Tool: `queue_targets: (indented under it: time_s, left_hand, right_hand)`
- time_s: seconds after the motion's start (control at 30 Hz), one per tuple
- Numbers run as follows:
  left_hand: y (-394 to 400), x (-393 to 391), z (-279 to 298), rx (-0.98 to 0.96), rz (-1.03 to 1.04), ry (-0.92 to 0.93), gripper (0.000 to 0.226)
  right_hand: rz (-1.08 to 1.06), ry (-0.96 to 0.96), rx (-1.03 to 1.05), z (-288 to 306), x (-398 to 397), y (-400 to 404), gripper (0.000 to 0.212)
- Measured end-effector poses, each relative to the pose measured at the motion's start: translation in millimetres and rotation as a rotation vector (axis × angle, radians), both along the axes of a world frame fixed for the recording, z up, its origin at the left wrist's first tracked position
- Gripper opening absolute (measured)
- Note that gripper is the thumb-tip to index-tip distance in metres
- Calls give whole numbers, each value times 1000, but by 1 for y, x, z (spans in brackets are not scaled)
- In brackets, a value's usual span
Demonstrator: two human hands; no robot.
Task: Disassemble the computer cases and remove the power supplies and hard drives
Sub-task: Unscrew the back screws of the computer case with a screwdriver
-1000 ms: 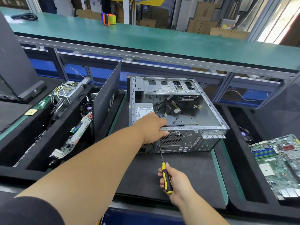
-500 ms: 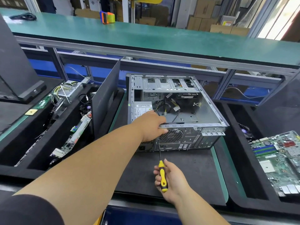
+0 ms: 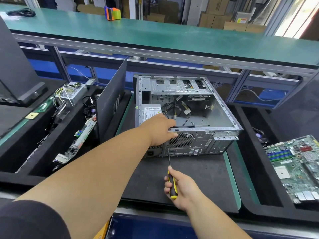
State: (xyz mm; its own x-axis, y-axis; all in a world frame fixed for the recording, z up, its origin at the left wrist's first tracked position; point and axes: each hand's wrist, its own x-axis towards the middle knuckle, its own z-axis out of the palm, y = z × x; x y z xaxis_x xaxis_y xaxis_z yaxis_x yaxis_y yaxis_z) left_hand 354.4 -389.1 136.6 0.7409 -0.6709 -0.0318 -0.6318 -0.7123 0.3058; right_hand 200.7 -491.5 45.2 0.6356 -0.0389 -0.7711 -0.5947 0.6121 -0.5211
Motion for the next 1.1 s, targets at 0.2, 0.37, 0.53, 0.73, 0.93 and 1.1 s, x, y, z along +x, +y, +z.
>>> queue_targets:
  time_s: [0.2, 0.37, 0.53, 0.73, 0.93, 1.1]
  left_hand:
    - [0, -1, 2, 7, 1, 14, 36]
    - [0, -2, 3, 5, 8, 33, 36]
    - [0, 0, 1, 3, 5, 22, 37]
    - [0, 0, 0, -8, 0, 14, 36]
    - [0, 0, 0, -6, 6, 14, 38]
    - [0, 0, 0, -3, 11, 14, 38]
  right_hand:
    - [53, -27, 50, 3, -1, -4, 36]
    - [76, -33, -90, 5, -1, -3, 24]
    - [68, -1, -91, 8, -2, -5, 21]
    - [30, -36, 60, 11, -3, -6, 34]
    - [61, -68, 31, 8, -2, -7, 35]
    - [89, -58, -53, 2, 0, -10, 33]
